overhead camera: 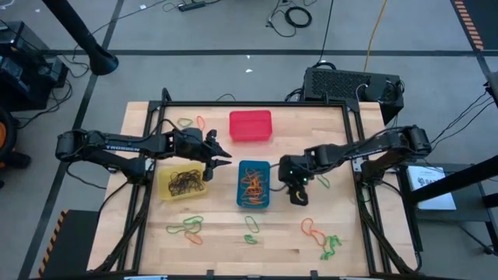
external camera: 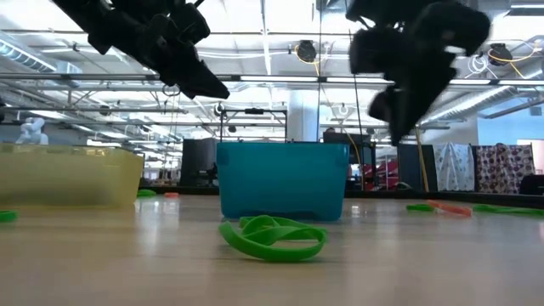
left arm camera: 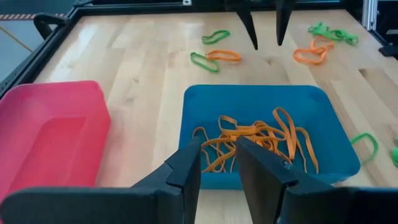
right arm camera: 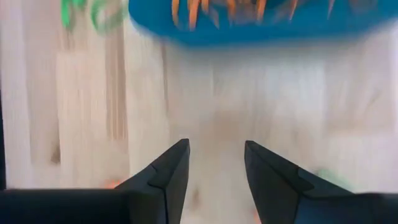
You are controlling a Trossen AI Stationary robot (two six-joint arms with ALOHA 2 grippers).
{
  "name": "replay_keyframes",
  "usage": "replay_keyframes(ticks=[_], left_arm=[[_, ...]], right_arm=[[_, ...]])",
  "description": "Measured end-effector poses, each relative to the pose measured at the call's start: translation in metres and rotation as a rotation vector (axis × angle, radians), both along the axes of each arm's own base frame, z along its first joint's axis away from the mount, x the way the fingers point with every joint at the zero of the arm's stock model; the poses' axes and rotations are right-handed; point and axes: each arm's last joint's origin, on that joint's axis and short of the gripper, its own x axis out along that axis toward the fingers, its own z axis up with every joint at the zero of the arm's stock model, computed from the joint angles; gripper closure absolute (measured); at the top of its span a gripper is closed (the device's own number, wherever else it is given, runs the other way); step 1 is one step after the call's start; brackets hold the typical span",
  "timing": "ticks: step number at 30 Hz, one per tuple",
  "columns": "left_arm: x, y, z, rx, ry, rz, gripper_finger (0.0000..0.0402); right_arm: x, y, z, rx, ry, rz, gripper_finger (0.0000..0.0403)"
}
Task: Sort rubber bands into baskets
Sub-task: Put the orange rubber band into the blue bin
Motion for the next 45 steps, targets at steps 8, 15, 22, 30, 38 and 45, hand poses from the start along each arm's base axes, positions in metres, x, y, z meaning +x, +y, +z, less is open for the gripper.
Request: replay_keyframes(ticks=[8,15,22,30,38,45], left_arm=[[0.0,0.0,0.0,0.024,0.0,-0.015,0.0293],[0.0,0.0,0.0,0.03,-0.003,-0.017,0.0293],[0.001,-0.001,0.001,0.023,-0.01,-0.018,0.0293],[0.003,-0.012,-0.002,-0.022,0.005,-0.039,0.0293],[0.003,-0.028,-0.002,-0.047,0.013,-0.092,0.0293],[0.003,-0.042,-0.002,-0.093,0.022,-0.121,0.0293]], right_arm=[[-0.025,0.035,-0.022,0.117,0.213,-0.032,0.0254],[-0.038,0.069,-0.041,0.182,0.199,-0.029,0.0254],[-0.053,0.083,-0.057,0.048,0.129,0.111,0.0255],[-0.062,0.089,-0.071,-0.034,0.101,0.169,0.0255],[-0.064,0.1,-0.081,-0.051,0.02,0.242,0.0265],[-0.067,0.112,-0.081,-0.077,-0.041,0.27,0.0362]])
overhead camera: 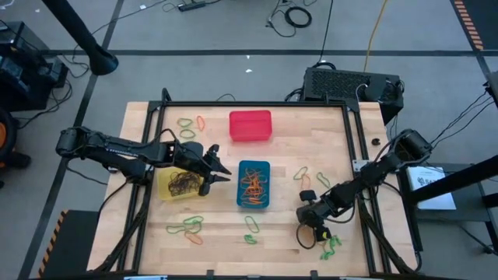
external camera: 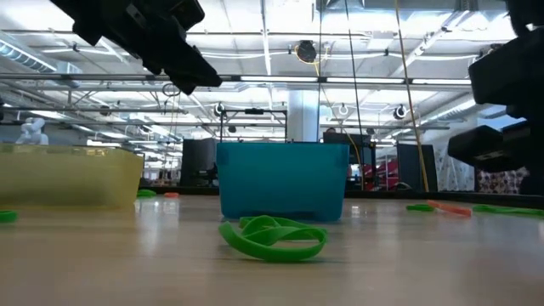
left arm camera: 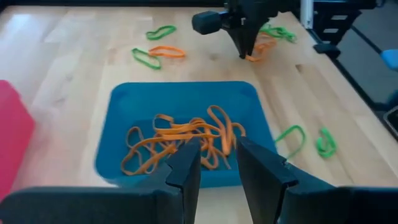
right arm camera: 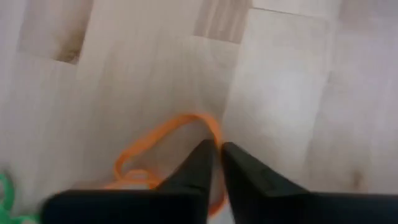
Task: Sort rubber bands into baskets
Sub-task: Put the orange rubber band into the blue bin
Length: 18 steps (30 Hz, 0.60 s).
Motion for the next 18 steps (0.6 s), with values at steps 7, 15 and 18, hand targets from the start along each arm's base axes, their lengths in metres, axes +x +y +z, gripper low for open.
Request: replay_keyframes(ticks=[7,15,18], left_arm=[[-0.001,-0.01,0.0,-0.005,0.002,-0.031,0.0293],[-0.001,-0.017,0.0,-0.019,0.006,-0.047,0.0293],[-0.001,-0.016,0.0,-0.011,0.006,-0.033,0.0293]], right_arm=[[0.001,0.003,0.002,0.015,-0.026,-0.002,0.0398],[0.023,0.01,0.027,-0.053,-0.226,0.148,0.0402],[0.038,0.011,0.046,-0.167,-0.36,0.205,0.0402]])
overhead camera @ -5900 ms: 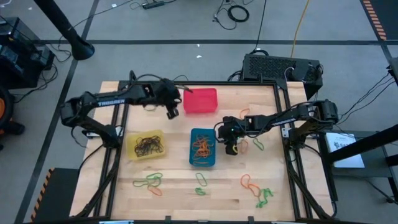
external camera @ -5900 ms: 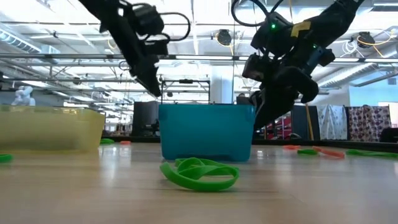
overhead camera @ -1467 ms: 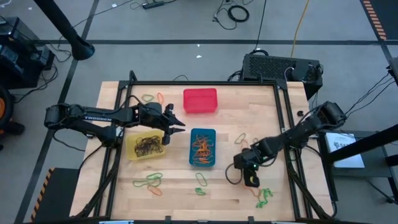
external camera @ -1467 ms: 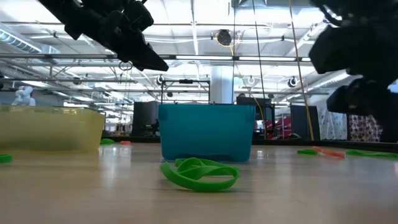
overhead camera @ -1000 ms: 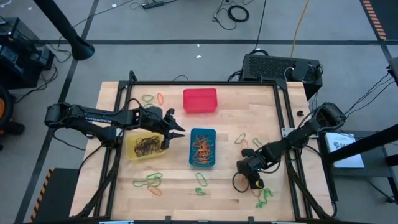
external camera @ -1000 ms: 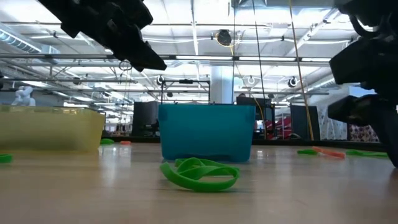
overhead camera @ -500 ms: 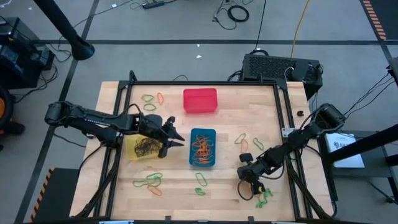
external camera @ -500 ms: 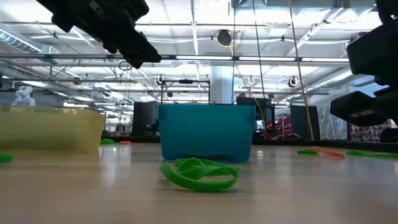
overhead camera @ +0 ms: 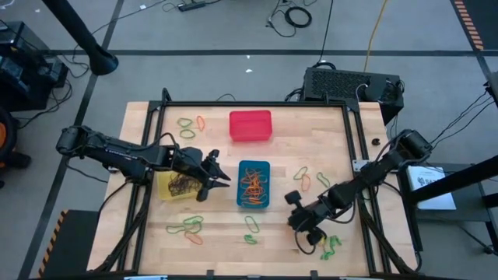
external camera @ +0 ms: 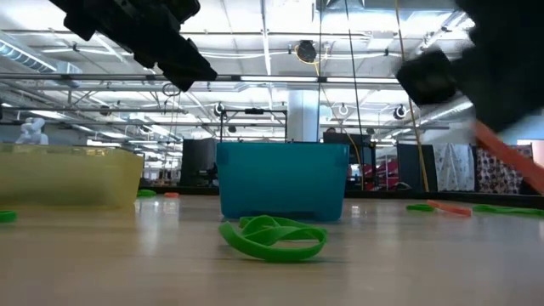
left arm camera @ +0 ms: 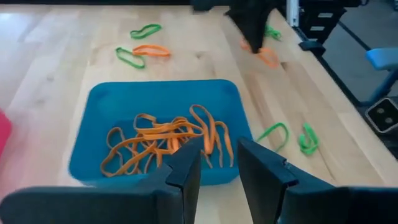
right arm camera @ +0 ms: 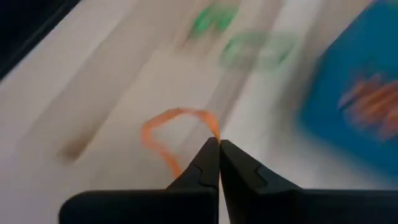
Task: Sort rubber bands into baskets
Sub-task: Put the orange rubber band into the blue bin
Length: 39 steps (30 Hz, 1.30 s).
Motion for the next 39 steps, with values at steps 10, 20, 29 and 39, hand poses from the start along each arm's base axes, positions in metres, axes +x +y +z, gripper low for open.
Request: replay_keyframes(ticks=[10,20,29,39], left_arm=[[-0.007,0.002,-0.012,0.001,0.148,0.051,0.0293],[-0.017,-0.002,-0.021,-0.125,0.319,0.049,0.0293],[-0.022,-0.038,-0.017,-0.321,0.365,-0.193,0.0293],[-0.036,-0.088,-0.012,-0.391,0.379,-0.18,0.0293]], right_arm=[[0.042,-0.032,0.032,-0.356,-0.345,0.105,0.0402],[0.072,-0.095,0.046,-0.285,-0.5,0.013,0.0403],[0.076,-0.13,0.046,-0.18,-0.47,-0.156,0.0391],[0.077,-0.133,0.047,-0.088,-0.473,-0.115,0.0371]])
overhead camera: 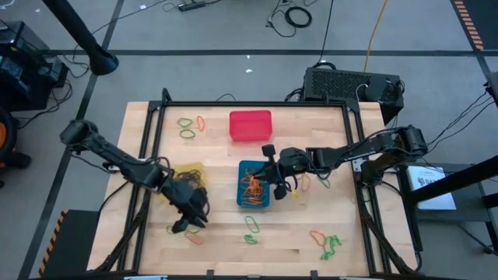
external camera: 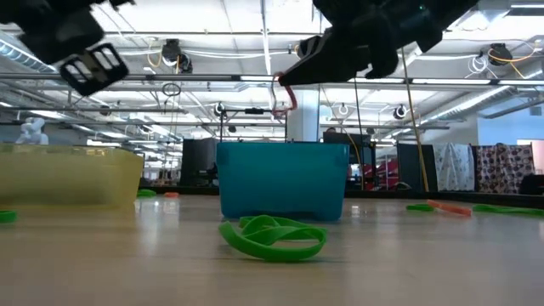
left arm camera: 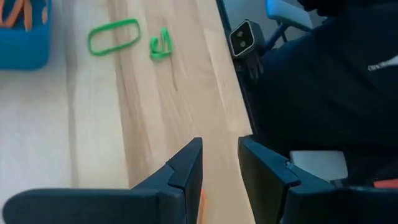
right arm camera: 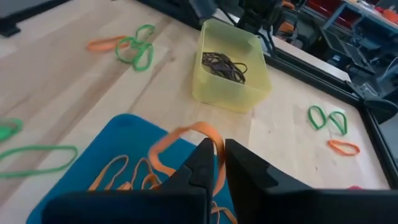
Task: Sort rubber bands into baskets
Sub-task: Put the orange rubber band into the blue bin
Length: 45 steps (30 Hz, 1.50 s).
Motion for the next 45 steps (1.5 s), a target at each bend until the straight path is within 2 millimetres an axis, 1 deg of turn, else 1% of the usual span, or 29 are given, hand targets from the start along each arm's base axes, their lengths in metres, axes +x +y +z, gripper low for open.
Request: replay_keyframes(ticks=[4,8,15,18,20,24,33,37,40,45], left_arm=[[-0.009,-0.018,0.001,-0.001,-0.01,-0.005,0.0293],[-0.015,-0.035,-0.002,0.005,-0.012,-0.012,0.0293],[-0.017,-0.057,-0.026,0.058,0.057,-0.053,0.0293],[-0.019,-0.063,-0.034,0.081,0.085,-0.075,0.0293],[-0.02,-0.068,-0.036,0.078,0.08,-0.092,0.0293],[-0.023,-0.072,-0.04,0.1,0.09,-0.089,0.0293],[-0.023,-0.077,-0.055,0.149,0.13,-0.074,0.0293],[-0.022,-0.077,-0.058,0.152,0.137,-0.072,0.0293],[-0.022,-0.078,-0.058,0.151,0.138,-0.075,0.0293],[-0.024,-0.075,-0.06,0.179,0.164,-0.073,0.0293]], right_arm=[[0.001,0.0,0.0,0.037,-0.009,-0.018,0.0354],[0.004,0.0,-0.005,0.038,-0.005,-0.041,0.0323],[0.012,-0.003,-0.019,0.043,0.003,-0.168,0.0261],[0.012,-0.004,-0.018,0.088,-0.003,-0.195,0.0244],[0.011,-0.004,-0.014,0.119,-0.01,-0.208,0.0235],[0.008,-0.004,-0.008,0.159,-0.008,-0.225,0.0225],[-0.002,-0.005,-0.024,0.218,0.182,-0.287,0.0222],[-0.003,-0.002,-0.026,0.285,0.254,-0.246,0.0222],[-0.002,0.001,-0.022,0.325,0.257,-0.237,0.0222],[0.005,0.014,-0.008,0.331,0.221,-0.195,0.0222]])
